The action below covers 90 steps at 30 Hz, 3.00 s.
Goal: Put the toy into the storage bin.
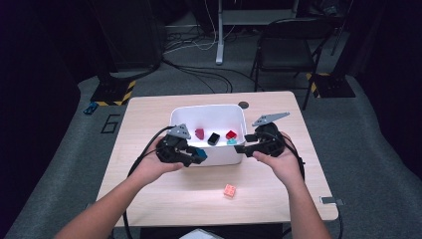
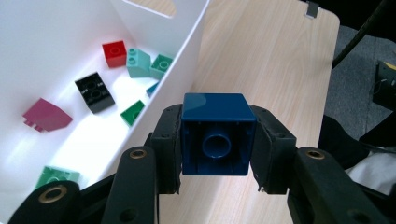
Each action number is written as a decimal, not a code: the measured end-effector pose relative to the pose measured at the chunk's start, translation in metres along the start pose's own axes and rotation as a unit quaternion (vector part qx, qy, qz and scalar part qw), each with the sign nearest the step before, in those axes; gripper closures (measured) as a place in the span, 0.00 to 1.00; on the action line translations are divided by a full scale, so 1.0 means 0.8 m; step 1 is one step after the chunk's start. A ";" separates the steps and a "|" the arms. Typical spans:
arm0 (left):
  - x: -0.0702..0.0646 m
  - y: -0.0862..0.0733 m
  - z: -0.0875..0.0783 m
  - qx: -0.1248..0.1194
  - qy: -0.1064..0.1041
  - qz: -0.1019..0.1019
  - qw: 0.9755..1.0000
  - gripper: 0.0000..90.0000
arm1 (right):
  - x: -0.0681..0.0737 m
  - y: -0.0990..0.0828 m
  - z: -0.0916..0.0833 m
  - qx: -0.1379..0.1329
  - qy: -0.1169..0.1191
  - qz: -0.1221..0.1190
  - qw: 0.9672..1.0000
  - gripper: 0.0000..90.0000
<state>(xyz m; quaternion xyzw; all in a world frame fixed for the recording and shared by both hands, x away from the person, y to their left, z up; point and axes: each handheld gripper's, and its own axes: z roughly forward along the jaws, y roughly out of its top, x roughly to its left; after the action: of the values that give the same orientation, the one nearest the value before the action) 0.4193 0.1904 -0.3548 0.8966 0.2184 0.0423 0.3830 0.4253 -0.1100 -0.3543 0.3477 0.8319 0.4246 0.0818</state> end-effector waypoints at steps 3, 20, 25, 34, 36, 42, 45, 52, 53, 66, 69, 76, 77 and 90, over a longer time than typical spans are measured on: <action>0.004 0.012 -0.004 0.002 0.000 0.004 1.000 0.65 | 0.000 0.000 0.000 -0.001 0.000 0.000 1.000 0.43; 0.057 0.042 0.015 0.002 0.020 -0.017 1.000 0.65 | 0.000 0.000 0.000 0.000 0.001 0.002 1.000 0.43; 0.074 0.047 0.027 0.007 0.029 -0.022 0.999 0.65 | -0.001 0.000 -0.001 0.000 0.001 0.002 1.000 0.43; 0.108 0.058 0.052 0.008 0.026 -0.031 0.999 0.65 | -0.001 0.000 -0.002 -0.002 0.001 0.002 1.000 0.43; 0.116 0.060 0.057 0.008 0.030 -0.038 0.999 0.65 | -0.001 0.000 -0.002 -0.004 0.001 0.002 1.000 0.43; 0.125 0.068 0.069 0.006 0.036 -0.045 0.998 0.65 | -0.002 0.000 -0.004 -0.006 0.002 0.000 1.000 0.43; 0.127 0.073 0.077 0.005 0.039 -0.045 0.998 0.65 | -0.002 0.000 -0.005 -0.007 0.001 0.001 1.000 0.43; 0.129 0.078 0.098 0.014 0.036 -0.038 0.999 0.65 | -0.002 0.000 -0.005 -0.007 0.003 -0.002 1.000 0.43; 0.129 0.078 0.100 0.015 0.034 -0.038 0.999 0.65 | -0.002 0.000 -0.005 -0.007 0.003 -0.002 1.000 0.43; 0.129 0.074 0.102 0.026 0.041 -0.050 0.998 0.54 | -0.002 0.000 -0.003 -0.006 0.002 -0.001 1.000 0.43; 0.127 0.072 0.089 0.021 0.046 -0.046 0.998 0.54 | -0.002 0.000 -0.003 -0.003 0.002 -0.001 1.000 0.43; 0.111 0.063 0.046 -0.012 0.045 -0.051 0.998 0.50 | 0.000 -0.001 0.002 0.001 0.002 -0.002 1.000 0.43; 0.108 0.061 0.040 -0.016 0.045 -0.046 0.998 0.50 | 0.000 -0.001 0.003 0.003 0.002 -0.002 1.000 0.42; 0.065 0.020 -0.013 -0.053 0.048 -0.039 0.997 0.50 | 0.012 0.004 0.005 0.005 -0.003 -0.002 1.000 0.43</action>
<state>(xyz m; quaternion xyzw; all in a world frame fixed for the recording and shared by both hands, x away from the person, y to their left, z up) 0.4694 0.2098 -0.3414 0.8625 0.2688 0.0820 0.4208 0.4221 -0.0998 -0.3528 0.3474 0.8344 0.4197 0.0833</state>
